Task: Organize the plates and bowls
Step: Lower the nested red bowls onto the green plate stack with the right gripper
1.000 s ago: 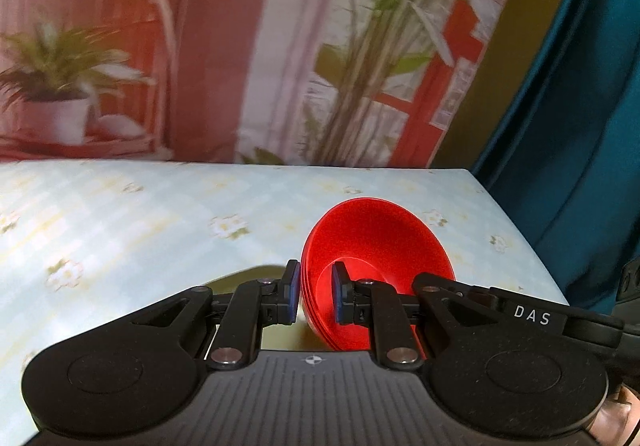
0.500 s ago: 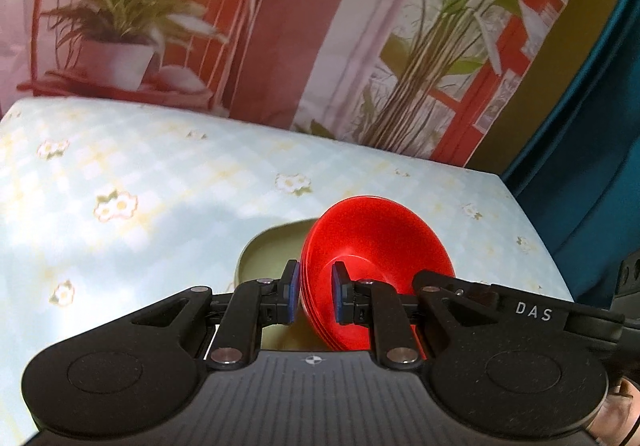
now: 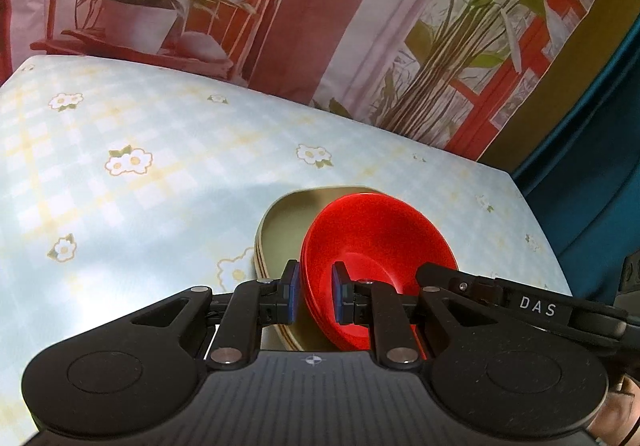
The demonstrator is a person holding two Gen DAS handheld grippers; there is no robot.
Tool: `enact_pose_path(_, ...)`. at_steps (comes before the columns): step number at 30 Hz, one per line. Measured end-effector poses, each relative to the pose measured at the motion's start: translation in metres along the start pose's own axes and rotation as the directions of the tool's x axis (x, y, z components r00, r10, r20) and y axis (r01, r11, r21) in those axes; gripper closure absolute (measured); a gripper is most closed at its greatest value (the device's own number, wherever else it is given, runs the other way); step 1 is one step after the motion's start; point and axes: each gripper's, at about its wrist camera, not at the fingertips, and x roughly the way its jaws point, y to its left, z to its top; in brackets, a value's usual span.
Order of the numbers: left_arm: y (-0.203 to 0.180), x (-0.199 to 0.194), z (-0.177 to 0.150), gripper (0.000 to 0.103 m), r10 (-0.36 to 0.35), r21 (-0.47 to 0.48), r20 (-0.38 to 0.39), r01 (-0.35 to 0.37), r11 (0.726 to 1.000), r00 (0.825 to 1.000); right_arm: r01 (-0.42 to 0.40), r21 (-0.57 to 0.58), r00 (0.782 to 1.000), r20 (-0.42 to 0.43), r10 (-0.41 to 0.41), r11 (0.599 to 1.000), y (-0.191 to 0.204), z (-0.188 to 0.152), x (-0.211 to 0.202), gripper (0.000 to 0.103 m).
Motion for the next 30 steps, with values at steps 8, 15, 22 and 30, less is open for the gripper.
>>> enact_pose_path(8, 0.004, -0.002, -0.004, 0.085, -0.013, -0.017, 0.007, 0.013, 1.000, 1.000, -0.012, -0.013, 1.000, -0.003, 0.012, 1.000, -0.003, -0.001, 0.002, 0.092)
enact_pose_path(15, 0.000, 0.002, -0.007, 0.085, -0.006, -0.004, -0.006, 0.006, 1.000, 1.000, -0.015, -0.018, 1.000, 0.001, 0.015, 1.000, -0.004, -0.003, 0.002, 0.092)
enact_pose_path(22, -0.002, 0.003, -0.007, 0.084, -0.003, 0.010, -0.012, 0.003, 1.000, 1.000, -0.007, -0.034, 1.000, 0.006, 0.007, 0.999, -0.002, -0.003, 0.001, 0.093)
enact_pose_path(30, -0.007, -0.003, -0.005, 0.075, 0.002, 0.033, 0.000, -0.002, 0.999, 1.000, 0.009, -0.082, 1.000, 0.026, -0.007, 0.997, 0.006, 0.002, -0.007, 0.088)
